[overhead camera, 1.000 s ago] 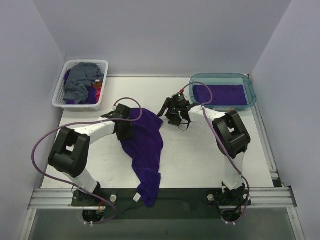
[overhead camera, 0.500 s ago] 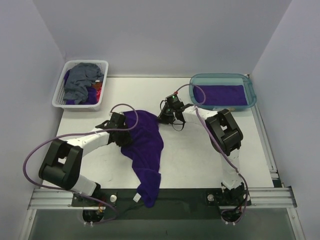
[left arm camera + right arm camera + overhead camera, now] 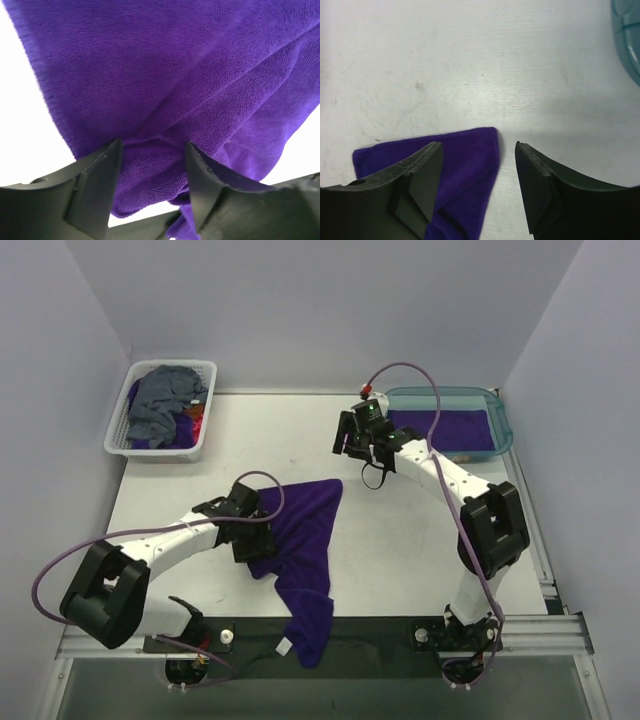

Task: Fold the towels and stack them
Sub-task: Flatten out the crumpled towel, then fold the towel

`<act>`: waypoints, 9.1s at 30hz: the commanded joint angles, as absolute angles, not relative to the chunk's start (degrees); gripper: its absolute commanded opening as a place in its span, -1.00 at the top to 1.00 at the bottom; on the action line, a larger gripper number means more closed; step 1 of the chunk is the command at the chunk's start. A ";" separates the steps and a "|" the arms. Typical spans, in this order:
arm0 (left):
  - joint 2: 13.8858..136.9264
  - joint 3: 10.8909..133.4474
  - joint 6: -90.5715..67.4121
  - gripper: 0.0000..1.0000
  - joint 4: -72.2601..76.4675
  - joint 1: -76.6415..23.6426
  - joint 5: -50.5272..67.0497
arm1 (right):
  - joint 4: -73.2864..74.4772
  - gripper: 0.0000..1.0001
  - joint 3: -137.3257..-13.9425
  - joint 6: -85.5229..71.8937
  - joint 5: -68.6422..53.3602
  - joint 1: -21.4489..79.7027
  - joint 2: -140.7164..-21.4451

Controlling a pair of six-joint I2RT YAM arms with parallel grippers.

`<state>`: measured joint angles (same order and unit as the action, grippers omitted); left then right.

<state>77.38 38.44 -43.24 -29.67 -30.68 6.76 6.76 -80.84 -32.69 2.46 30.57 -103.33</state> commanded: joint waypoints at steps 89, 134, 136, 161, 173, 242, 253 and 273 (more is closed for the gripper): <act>108.81 70.58 -23.64 -0.31 -25.84 -14.06 -5.80 | 21.36 1.00 -89.47 -17.14 5.45 35.77 -127.00; 95.26 121.76 -10.73 1.00 -48.24 -15.20 -16.43 | 20.39 1.00 -112.66 3.42 15.11 31.55 -98.71; 95.80 126.80 -9.94 1.00 -50.79 -16.08 -17.31 | 20.48 1.00 -116.53 6.06 15.12 31.55 -97.47; 84.54 134.73 -3.16 1.00 -46.49 -24.96 -25.05 | 15.56 1.00 -118.83 13.97 12.22 33.05 -83.49; 80.87 130.35 -5.10 1.00 -45.62 -24.96 -23.12 | 14.06 1.00 -114.17 12.31 10.81 33.13 -80.42; 117.78 103.63 -7.12 1.00 -14.95 -12.48 -19.34 | -11.59 1.00 -105.03 10.11 -7.21 19.95 -120.50; 109.08 93.61 -8.96 1.00 -15.55 -12.48 -14.77 | -10.20 1.00 -94.49 8.62 -8.00 19.95 -111.29; 83.24 60.74 -25.84 1.00 -28.73 -14.50 2.02 | 9.04 1.00 -66.19 -7.10 -11.34 20.65 -87.46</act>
